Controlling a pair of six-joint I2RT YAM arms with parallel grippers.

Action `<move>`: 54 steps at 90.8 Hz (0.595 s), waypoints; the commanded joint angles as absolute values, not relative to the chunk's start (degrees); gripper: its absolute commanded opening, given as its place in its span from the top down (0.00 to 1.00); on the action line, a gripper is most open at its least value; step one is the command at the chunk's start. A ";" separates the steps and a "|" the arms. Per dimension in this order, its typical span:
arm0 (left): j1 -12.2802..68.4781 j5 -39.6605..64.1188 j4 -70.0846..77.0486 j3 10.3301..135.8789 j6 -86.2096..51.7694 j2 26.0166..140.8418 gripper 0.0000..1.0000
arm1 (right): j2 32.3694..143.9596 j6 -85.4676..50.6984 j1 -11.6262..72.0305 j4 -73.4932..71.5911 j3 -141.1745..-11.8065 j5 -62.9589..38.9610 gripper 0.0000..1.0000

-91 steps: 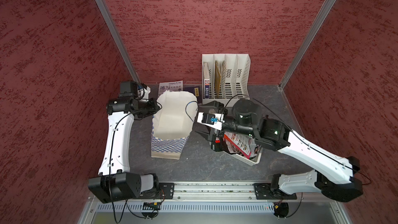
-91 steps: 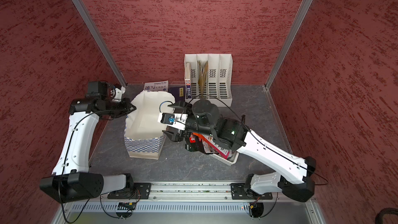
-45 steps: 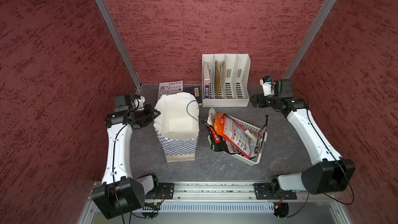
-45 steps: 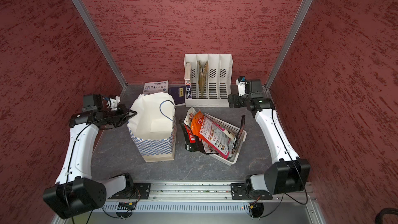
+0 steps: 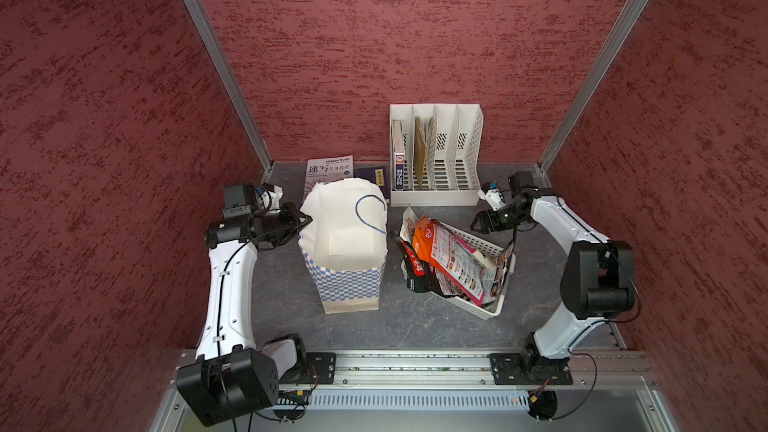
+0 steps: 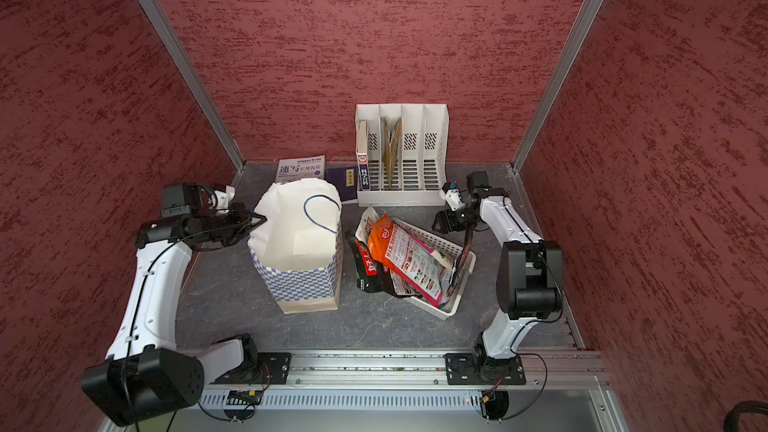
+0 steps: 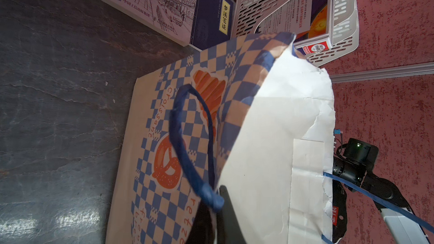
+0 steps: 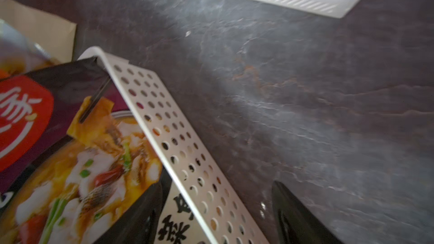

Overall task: Place the condiment packets inside the bag
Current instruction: Adjust the storage box at the center of the board.

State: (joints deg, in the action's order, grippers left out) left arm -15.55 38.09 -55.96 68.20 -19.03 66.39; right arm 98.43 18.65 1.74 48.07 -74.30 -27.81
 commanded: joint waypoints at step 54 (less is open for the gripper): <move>-13.82 36.91 -55.70 68.24 -17.56 62.95 1.00 | 101.94 15.35 5.10 48.08 -75.23 -9.28 0.66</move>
